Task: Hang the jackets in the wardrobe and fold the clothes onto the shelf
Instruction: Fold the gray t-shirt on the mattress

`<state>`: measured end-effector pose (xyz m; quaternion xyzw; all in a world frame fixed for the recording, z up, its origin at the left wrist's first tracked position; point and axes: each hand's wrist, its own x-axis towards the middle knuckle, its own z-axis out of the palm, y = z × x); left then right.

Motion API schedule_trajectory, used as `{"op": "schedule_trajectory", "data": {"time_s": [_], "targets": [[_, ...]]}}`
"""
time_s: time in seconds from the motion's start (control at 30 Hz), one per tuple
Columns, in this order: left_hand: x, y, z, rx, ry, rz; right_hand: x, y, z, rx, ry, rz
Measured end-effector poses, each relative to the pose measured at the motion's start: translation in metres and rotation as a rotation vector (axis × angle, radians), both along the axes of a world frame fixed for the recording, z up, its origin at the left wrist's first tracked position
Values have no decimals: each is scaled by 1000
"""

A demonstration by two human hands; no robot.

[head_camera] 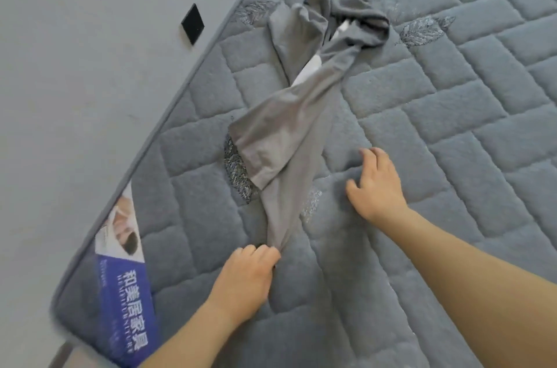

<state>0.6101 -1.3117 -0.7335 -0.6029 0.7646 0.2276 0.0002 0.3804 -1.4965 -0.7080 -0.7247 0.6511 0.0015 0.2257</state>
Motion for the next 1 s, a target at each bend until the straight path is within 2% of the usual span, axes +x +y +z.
{"op": "schedule_trajectory", "data": {"time_s": [0.1,0.17,0.23,0.3,0.37,0.43,0.5,0.57,0.63,0.73,0.8,0.9,0.93,1.0], "targets": [[13,4,4,126,136,292,67,-11,21,-141,-75,247],[15,1,-1,231,343,596,116,-24,20,-99,-61,420],[18,-6,-7,330,486,753,154,-34,8,-36,26,512],[22,-8,-13,389,529,722,172,-40,-5,40,186,506],[26,-7,-17,409,547,671,174,-42,-11,6,282,484],[26,-6,-19,401,528,639,170,-43,-10,-60,275,468],[23,-6,-17,396,488,642,160,-43,-1,-54,171,408],[17,-8,-12,378,409,647,135,-42,14,-75,-29,229],[9,-11,-4,339,249,589,94,-36,35,-108,-259,-20],[-19,-14,18,260,-86,344,15,0,55,-95,-589,-466],[-47,-11,32,203,-302,70,-43,43,50,-91,-670,-832],[-89,4,43,253,-496,-239,-123,108,31,-13,-663,-1337],[-102,10,44,274,-544,-294,-146,122,26,49,-671,-1432],[-125,16,47,229,-591,-366,-181,134,22,201,-851,-1549]]}}
